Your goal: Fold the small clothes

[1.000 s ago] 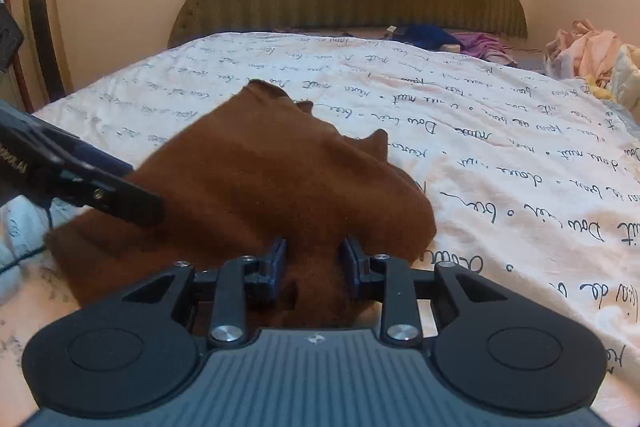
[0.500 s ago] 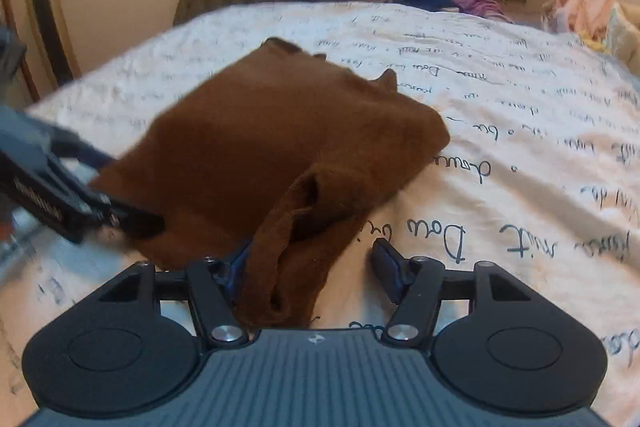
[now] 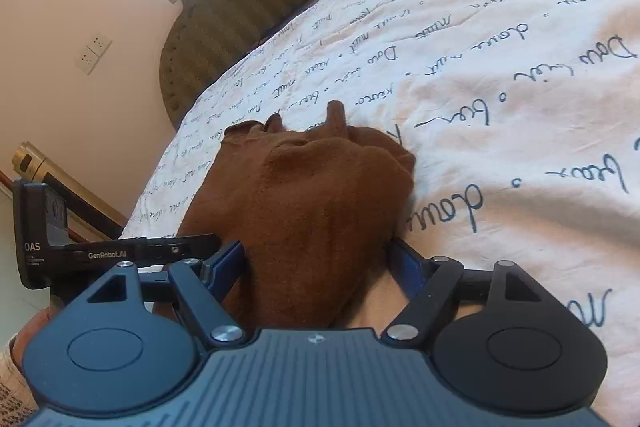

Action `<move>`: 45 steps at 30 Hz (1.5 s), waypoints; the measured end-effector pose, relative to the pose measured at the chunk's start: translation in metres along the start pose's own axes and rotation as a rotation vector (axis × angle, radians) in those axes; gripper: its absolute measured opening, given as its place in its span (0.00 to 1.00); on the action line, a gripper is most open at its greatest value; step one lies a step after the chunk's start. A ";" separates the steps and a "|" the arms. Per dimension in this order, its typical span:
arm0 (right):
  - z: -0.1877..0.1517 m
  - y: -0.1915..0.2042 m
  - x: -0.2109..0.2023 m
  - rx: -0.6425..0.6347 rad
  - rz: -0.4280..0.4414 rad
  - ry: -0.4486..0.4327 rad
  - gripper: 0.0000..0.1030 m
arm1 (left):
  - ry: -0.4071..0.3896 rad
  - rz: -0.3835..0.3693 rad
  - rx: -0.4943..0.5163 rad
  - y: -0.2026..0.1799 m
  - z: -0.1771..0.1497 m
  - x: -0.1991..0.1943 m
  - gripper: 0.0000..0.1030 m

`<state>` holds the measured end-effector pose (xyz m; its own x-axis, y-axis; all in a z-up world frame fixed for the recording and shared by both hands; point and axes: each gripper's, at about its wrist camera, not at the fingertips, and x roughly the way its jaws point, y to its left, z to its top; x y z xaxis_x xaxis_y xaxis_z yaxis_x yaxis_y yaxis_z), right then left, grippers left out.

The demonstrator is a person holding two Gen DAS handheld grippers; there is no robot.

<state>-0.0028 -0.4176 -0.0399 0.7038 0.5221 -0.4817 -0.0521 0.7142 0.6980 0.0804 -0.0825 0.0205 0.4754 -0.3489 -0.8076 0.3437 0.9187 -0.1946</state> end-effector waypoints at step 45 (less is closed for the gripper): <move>0.005 0.056 0.029 -0.123 -0.109 0.029 0.66 | -0.047 -0.141 -0.132 0.058 -0.002 -0.038 0.98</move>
<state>0.0181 -0.3649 -0.0127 0.6897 0.4504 -0.5670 -0.0640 0.8179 0.5718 0.0806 -0.0159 0.0392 0.4685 -0.4812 -0.7409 0.3019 0.8754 -0.3776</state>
